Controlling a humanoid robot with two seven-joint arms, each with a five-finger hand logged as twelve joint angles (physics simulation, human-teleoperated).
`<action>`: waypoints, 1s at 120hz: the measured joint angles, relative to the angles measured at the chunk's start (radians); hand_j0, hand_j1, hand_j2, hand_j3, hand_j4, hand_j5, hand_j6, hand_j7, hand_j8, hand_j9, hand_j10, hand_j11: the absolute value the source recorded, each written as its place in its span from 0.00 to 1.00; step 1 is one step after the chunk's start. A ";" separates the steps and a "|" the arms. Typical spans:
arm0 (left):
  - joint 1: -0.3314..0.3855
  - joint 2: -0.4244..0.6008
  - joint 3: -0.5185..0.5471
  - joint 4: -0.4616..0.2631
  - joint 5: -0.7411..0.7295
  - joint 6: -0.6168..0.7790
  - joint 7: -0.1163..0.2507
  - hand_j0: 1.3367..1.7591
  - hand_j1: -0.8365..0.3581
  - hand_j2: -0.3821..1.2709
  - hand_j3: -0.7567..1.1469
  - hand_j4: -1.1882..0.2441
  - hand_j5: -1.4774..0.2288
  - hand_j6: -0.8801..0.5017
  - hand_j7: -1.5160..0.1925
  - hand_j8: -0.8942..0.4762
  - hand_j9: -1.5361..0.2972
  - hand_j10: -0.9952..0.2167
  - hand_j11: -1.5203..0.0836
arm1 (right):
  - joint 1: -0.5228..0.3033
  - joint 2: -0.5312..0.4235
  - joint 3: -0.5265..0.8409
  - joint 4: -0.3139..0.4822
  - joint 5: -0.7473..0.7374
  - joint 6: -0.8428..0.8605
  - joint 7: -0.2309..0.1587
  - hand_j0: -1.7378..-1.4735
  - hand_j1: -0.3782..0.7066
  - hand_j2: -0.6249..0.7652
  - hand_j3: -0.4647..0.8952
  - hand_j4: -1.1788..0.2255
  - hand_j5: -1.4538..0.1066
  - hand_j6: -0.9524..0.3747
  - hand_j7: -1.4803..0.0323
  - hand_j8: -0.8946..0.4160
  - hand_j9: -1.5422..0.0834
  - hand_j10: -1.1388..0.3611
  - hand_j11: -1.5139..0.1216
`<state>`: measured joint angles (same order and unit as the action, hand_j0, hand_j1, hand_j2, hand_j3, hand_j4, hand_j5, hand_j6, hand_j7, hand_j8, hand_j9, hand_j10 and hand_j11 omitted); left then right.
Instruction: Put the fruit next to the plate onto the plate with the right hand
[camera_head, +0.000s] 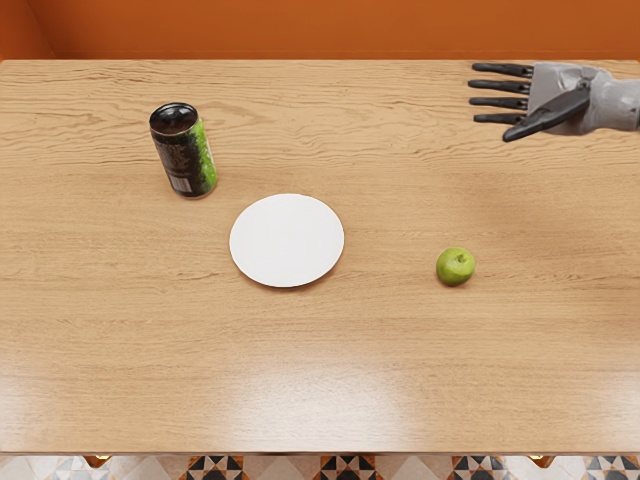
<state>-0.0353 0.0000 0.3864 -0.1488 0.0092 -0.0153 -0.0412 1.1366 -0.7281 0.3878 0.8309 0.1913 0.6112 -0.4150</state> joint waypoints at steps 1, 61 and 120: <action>0.000 0.000 0.000 0.000 0.000 0.000 0.000 0.76 0.76 0.26 0.40 0.67 0.69 0.47 0.71 0.48 0.67 0.63 0.76 | 0.000 -0.001 0.000 0.000 0.000 0.000 0.000 0.30 0.06 0.45 0.34 0.82 0.90 0.69 0.95 0.66 0.92 0.74 0.90; 0.000 0.000 0.000 0.000 0.000 0.000 0.000 0.76 0.76 0.26 0.40 0.67 0.69 0.47 0.71 0.48 0.67 0.63 0.76 | -0.011 -0.021 0.140 0.306 -0.589 0.000 0.050 0.30 0.06 0.44 0.34 0.81 0.90 0.69 0.95 0.66 0.92 0.74 0.90; 0.000 0.000 0.000 0.000 0.000 0.000 0.000 0.76 0.76 0.26 0.40 0.67 0.69 0.47 0.71 0.48 0.67 0.63 0.76 | -0.234 -0.100 0.112 0.815 -1.175 -0.467 0.067 0.30 0.07 0.44 0.34 0.81 0.90 0.68 0.94 0.65 0.92 0.73 0.89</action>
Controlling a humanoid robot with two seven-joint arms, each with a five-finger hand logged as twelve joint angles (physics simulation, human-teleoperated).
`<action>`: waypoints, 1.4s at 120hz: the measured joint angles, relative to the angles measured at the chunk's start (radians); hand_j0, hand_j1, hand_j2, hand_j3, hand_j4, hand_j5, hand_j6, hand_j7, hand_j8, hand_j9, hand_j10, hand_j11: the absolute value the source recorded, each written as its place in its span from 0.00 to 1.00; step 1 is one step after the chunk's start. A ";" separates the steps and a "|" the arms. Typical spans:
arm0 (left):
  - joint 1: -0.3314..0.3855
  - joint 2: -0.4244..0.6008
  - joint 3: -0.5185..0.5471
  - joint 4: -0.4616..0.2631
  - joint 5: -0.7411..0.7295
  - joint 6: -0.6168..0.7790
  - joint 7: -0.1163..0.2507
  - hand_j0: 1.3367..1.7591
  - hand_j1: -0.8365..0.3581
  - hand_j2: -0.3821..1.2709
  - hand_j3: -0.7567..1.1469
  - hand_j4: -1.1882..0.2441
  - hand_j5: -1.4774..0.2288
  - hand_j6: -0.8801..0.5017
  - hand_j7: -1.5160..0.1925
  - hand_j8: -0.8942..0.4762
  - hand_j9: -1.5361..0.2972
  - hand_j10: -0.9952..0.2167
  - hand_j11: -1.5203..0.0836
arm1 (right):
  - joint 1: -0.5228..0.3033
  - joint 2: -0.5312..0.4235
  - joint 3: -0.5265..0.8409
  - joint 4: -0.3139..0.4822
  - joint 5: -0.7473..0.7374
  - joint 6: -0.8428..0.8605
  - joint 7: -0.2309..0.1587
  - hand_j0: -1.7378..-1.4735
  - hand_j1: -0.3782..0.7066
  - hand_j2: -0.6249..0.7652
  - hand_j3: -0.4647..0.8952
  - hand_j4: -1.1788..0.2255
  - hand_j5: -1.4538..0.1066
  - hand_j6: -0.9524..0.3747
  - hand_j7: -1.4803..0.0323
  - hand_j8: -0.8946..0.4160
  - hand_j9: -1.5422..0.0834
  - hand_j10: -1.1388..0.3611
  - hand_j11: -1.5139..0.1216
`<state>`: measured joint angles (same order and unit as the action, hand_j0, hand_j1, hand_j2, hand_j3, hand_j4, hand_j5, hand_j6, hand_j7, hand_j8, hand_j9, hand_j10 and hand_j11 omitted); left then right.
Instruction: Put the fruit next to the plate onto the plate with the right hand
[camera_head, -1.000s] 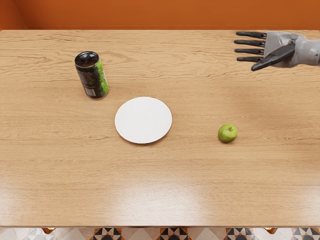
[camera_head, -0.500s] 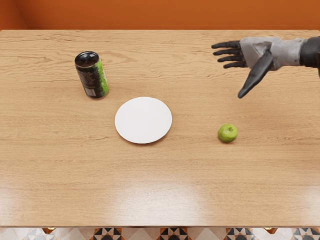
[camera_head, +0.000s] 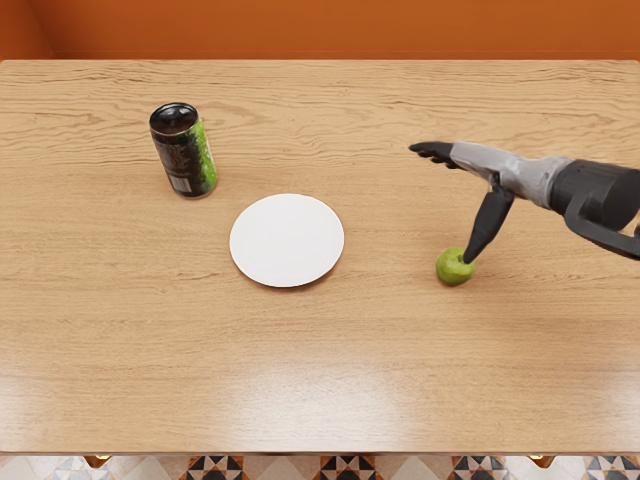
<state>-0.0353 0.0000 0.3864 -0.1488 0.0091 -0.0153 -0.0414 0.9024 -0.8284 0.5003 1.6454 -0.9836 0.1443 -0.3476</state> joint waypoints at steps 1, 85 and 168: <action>0.000 0.000 0.000 0.000 0.000 0.000 0.000 0.76 0.76 0.26 0.40 0.67 0.69 0.47 0.71 0.48 0.67 0.63 0.76 | -0.004 0.000 -0.002 0.002 -0.005 -0.007 0.000 0.30 0.07 0.44 0.34 0.81 0.90 0.68 0.94 0.65 0.92 0.73 0.89; 0.000 0.000 0.000 0.000 0.000 0.000 0.000 0.76 0.76 0.26 0.40 0.67 0.69 0.47 0.71 0.48 0.67 0.63 0.76 | -0.173 0.083 -0.065 0.048 -0.289 -0.253 -0.193 0.30 0.23 0.43 0.34 0.71 0.78 0.58 0.82 0.54 0.80 0.63 0.78; 0.000 0.000 0.000 0.000 0.000 0.000 0.000 0.76 0.76 0.26 0.40 0.67 0.69 0.47 0.71 0.48 0.67 0.63 0.76 | -0.217 0.137 -0.098 0.056 -0.356 -0.343 -0.263 0.30 0.56 0.41 0.34 0.50 0.53 0.36 0.57 0.35 0.57 0.44 0.54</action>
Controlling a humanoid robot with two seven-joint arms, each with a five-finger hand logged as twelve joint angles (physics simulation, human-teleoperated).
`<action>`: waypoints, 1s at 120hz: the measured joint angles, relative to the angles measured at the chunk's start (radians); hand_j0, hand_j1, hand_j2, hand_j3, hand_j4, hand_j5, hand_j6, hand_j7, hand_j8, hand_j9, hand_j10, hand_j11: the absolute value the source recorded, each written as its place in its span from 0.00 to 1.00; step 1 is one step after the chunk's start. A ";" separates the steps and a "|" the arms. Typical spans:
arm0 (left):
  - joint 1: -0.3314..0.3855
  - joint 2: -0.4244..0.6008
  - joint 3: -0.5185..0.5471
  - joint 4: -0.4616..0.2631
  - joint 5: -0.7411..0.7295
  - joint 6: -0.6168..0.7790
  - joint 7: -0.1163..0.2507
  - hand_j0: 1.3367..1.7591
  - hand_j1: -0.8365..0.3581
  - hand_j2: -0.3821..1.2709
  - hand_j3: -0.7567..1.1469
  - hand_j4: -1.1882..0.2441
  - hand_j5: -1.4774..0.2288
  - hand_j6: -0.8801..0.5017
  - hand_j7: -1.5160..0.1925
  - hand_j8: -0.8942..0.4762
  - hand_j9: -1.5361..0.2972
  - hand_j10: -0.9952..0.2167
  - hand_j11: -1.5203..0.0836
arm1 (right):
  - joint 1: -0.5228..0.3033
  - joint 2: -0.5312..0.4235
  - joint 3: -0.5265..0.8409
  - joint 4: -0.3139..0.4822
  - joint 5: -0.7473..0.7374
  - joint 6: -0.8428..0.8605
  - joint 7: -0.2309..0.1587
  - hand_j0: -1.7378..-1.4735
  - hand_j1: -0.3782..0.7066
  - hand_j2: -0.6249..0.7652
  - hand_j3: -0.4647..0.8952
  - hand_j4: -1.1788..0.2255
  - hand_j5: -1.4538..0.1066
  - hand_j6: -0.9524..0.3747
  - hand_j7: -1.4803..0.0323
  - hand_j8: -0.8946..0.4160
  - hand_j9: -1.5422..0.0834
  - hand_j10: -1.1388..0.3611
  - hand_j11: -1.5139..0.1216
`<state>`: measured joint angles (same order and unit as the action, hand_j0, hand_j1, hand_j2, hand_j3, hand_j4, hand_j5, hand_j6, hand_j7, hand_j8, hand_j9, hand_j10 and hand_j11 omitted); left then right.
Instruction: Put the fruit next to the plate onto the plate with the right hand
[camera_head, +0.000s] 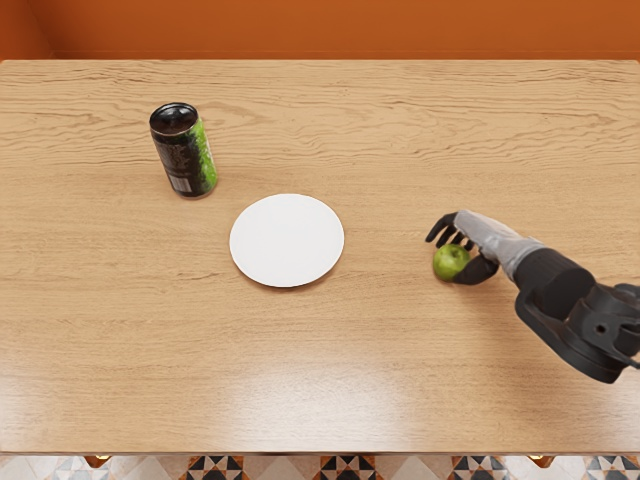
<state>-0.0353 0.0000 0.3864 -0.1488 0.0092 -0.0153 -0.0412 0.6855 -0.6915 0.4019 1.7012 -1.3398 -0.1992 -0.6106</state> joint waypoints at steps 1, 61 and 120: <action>0.000 0.000 0.000 0.000 0.000 0.000 0.000 0.76 0.76 0.26 0.40 0.67 0.69 0.47 0.71 0.48 0.67 0.63 0.76 | 0.000 0.001 0.000 0.000 0.000 -0.001 0.000 0.30 0.56 0.41 0.34 0.50 0.53 0.35 0.57 0.35 0.56 0.44 0.54; 0.000 0.000 0.000 0.000 0.000 0.000 0.000 0.76 0.76 0.26 0.40 0.67 0.69 0.47 0.71 0.48 0.67 0.63 0.76 | -0.015 0.021 -0.013 -0.006 -0.011 -0.015 -0.001 0.33 0.65 0.54 0.34 0.37 0.50 0.40 0.47 0.43 0.50 0.44 0.46; 0.000 0.000 0.000 0.000 0.000 0.000 0.000 0.76 0.76 0.26 0.40 0.67 0.69 0.47 0.71 0.48 0.67 0.63 0.76 | -0.018 0.015 0.001 -0.013 0.048 -0.027 -0.001 0.34 0.59 0.63 0.34 0.28 0.23 0.35 0.28 0.44 0.27 0.43 0.25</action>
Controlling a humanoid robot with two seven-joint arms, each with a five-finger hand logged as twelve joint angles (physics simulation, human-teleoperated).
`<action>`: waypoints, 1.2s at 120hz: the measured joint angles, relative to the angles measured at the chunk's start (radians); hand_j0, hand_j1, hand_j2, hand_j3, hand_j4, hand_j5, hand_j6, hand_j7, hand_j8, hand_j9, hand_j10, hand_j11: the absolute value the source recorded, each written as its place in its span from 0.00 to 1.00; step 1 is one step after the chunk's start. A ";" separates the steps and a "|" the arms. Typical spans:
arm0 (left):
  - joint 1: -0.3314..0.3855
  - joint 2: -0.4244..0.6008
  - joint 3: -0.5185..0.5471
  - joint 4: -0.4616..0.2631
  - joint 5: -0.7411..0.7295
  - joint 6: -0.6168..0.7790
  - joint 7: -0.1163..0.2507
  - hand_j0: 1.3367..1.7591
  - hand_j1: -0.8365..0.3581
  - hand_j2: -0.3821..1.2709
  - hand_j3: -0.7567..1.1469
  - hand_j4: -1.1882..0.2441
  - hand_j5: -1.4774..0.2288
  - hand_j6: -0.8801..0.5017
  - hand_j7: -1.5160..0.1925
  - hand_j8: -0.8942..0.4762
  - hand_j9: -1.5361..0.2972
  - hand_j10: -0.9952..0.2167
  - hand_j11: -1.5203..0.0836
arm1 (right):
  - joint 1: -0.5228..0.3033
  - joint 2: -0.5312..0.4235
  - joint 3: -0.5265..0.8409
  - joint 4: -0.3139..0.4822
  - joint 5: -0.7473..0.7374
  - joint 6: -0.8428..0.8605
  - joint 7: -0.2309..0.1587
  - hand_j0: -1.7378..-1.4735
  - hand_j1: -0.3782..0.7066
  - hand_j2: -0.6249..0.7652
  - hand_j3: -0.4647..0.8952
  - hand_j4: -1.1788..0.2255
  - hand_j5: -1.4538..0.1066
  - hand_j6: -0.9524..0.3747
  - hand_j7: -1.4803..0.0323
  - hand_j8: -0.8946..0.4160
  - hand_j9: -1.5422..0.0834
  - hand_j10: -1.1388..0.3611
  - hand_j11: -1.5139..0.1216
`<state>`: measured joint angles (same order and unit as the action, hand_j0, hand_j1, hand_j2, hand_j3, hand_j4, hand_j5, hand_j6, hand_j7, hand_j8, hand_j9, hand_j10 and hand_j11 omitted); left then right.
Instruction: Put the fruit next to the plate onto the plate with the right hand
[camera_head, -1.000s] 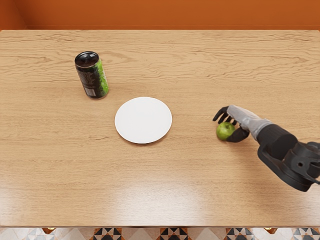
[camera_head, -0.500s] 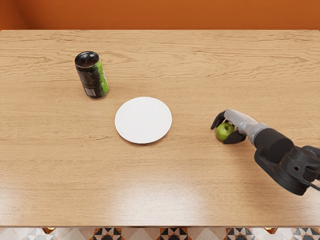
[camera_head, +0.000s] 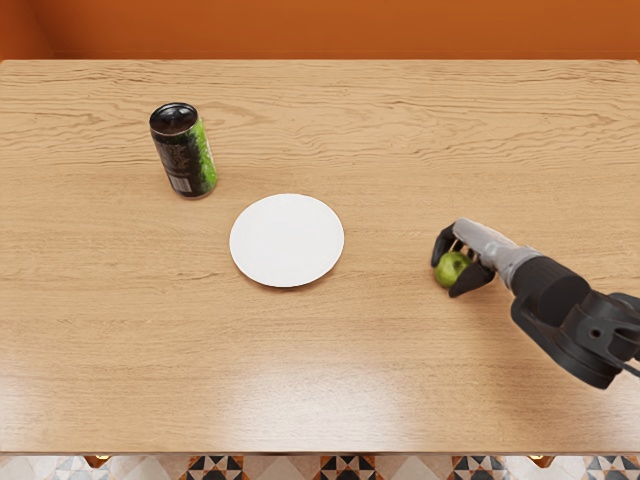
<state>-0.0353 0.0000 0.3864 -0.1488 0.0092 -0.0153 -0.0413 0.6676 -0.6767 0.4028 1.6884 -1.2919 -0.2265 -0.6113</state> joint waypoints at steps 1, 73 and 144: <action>0.000 0.000 0.000 0.000 0.000 0.000 0.000 0.76 0.76 0.26 0.40 0.67 0.69 0.47 0.71 0.48 0.67 0.63 0.76 | 0.001 0.000 0.001 0.000 0.004 0.000 0.000 0.34 0.59 0.63 0.34 0.28 0.23 0.35 0.28 0.44 0.27 0.43 0.25; 0.000 0.000 0.000 0.000 0.000 0.000 0.000 0.76 0.76 0.26 0.40 0.67 0.69 0.47 0.71 0.48 0.67 0.63 0.76 | 0.084 0.077 0.266 -0.061 0.481 0.368 0.001 0.31 0.60 0.74 0.34 0.28 0.15 0.35 0.25 0.45 0.21 0.43 0.18; 0.000 0.000 0.000 0.000 0.000 0.000 0.000 0.76 0.76 0.26 0.40 0.67 0.69 0.47 0.71 0.48 0.67 0.63 0.76 | 0.251 0.370 0.315 -0.367 0.503 0.557 0.122 0.30 0.65 0.79 0.34 0.30 0.18 0.37 0.28 0.43 0.24 0.40 0.22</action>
<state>-0.0353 0.0000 0.3865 -0.1488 0.0091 -0.0153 -0.0411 0.9185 -0.3070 0.7182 1.3217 -0.7891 0.3302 -0.4891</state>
